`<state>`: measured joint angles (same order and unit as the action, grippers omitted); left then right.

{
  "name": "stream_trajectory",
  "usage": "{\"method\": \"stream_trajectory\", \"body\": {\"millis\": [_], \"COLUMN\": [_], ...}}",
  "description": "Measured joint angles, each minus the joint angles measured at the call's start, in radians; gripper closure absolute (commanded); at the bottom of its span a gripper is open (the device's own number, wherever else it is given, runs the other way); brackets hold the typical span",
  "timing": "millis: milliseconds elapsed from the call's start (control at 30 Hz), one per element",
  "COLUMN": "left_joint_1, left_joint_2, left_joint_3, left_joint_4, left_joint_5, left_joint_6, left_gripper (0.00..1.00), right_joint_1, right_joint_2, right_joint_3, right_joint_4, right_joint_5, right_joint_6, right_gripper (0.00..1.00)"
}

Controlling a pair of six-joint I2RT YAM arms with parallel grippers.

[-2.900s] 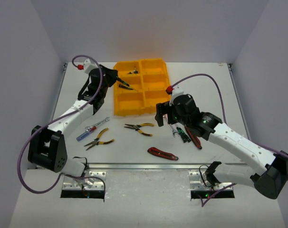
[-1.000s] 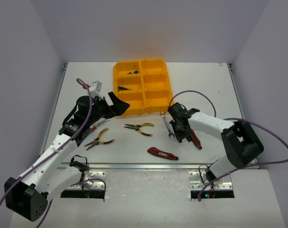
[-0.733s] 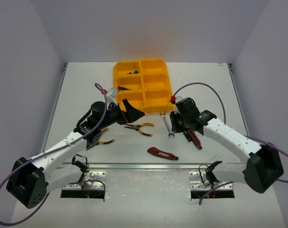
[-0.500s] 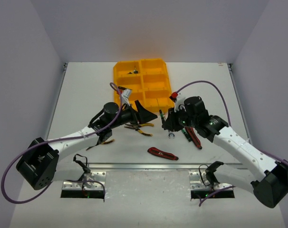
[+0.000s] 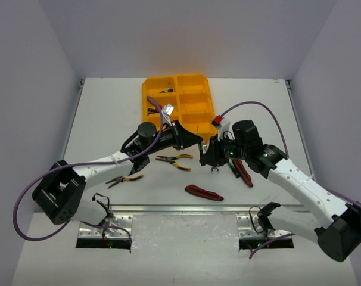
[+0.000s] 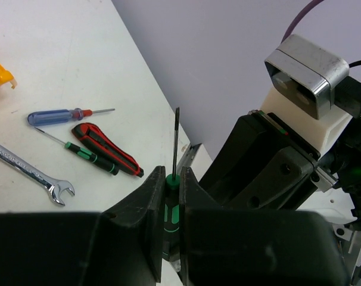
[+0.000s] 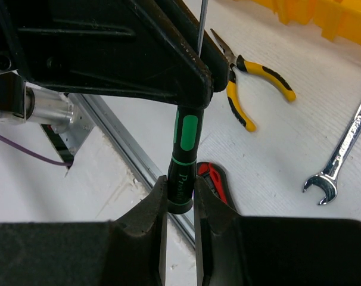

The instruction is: Sort the tools into containers

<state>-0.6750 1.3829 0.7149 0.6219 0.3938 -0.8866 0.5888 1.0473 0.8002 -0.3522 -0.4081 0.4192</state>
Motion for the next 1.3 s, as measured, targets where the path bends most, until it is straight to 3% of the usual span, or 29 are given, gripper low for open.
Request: {"method": "stream_trajectory", "body": {"millis": [133,167,200,267,300,333,567,733,833,1067,1200,1300], "left_joint_1": [0.000,0.000,0.000,0.000,-0.001,-0.004,0.051,0.193,0.237,0.264,0.265,0.265], "left_joint_2": [0.020,0.024,0.026,0.026,0.025,0.024,0.022,0.049,0.160,0.460,0.557,0.592], "left_joint_3": [0.012,0.018,0.025,0.037,0.044,0.053,0.173,0.270,0.403,0.698,0.751,0.751], "left_joint_4": [0.002,0.000,-0.007,-0.032,-0.049,-0.082,-0.386,-0.492,-0.502,-0.537,-0.559,-0.577], "left_joint_5": [0.012,0.013,0.009,-0.006,-0.023,-0.047,-0.437,-0.726,-0.880,-1.047,-1.074,-1.059], "left_joint_6": [0.007,0.013,0.018,0.032,0.040,0.049,0.071,0.033,0.018,0.021,0.021,0.009], "left_gripper": [1.00,1.00,1.00,1.00,1.00,1.00,1.00,1.00,1.00,1.00,1.00,0.61], "right_joint_1": [0.000,0.000,0.000,0.000,0.001,0.002,0.008,0.008,0.008,0.007,0.007,0.004], "right_joint_2": [0.006,0.010,0.014,0.019,0.019,0.019,-0.018,-0.091,-0.136,-0.166,-0.159,-0.130], "right_joint_3": [0.012,0.018,0.025,0.031,0.033,0.034,0.037,0.036,0.028,-0.041,-0.081,-0.084], "right_joint_4": [-0.024,-0.031,-0.036,-0.040,-0.039,-0.037,-0.124,-0.222,-0.257,-0.287,-0.313,-0.321], "right_joint_5": [0.014,0.020,0.027,0.039,0.046,0.055,0.307,0.482,0.539,0.573,0.600,0.609], "right_joint_6": [0.004,0.004,0.004,0.004,0.009,0.010,0.054,0.089,0.109,0.131,0.129,0.119], "right_gripper": [1.00,0.95,0.74,0.51,0.17,0.01,0.01,0.01,0.01,0.01,0.01,0.01]}}
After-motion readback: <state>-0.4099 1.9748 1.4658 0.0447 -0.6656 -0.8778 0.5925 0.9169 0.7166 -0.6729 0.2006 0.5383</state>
